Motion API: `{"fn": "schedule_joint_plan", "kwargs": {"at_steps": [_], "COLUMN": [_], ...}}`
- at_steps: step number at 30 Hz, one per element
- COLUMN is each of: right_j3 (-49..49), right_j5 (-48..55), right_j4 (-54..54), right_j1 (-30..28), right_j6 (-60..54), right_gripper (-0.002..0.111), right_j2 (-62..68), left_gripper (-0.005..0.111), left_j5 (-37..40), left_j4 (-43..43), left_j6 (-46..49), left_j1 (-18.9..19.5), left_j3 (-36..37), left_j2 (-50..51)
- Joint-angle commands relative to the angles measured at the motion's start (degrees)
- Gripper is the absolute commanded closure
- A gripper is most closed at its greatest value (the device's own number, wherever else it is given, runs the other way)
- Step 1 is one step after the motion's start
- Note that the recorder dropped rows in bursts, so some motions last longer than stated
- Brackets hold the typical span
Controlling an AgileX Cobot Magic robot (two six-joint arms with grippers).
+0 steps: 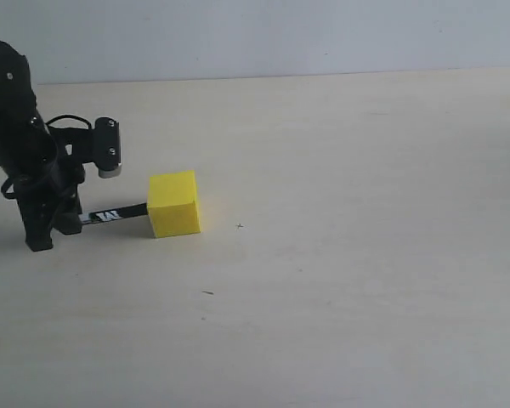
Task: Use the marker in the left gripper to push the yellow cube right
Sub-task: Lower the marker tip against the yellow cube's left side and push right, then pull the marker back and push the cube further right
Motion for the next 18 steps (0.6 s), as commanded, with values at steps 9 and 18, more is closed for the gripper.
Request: {"fn": "schedule_joint_plan", "kwargs": {"at_steps": [9, 18], "right_j3": [0.3, 0.3], "right_j5": [-0.2, -0.2], "right_j4": [-0.3, -0.3], "right_j1": [-0.3, -0.3], "right_j6": [-0.5, -0.5], "right_gripper": [0.108, 0.108], "right_j2": [-0.4, -0.4], "left_gripper": [0.107, 0.107], "left_j5": [0.1, 0.7], "left_j4": [4.3, 1.7], "left_j6": [4.6, 5.6], "left_j1": [5.0, -4.9], "left_j3": [-1.0, -7.5], "left_j2": [-0.3, 3.0]}}
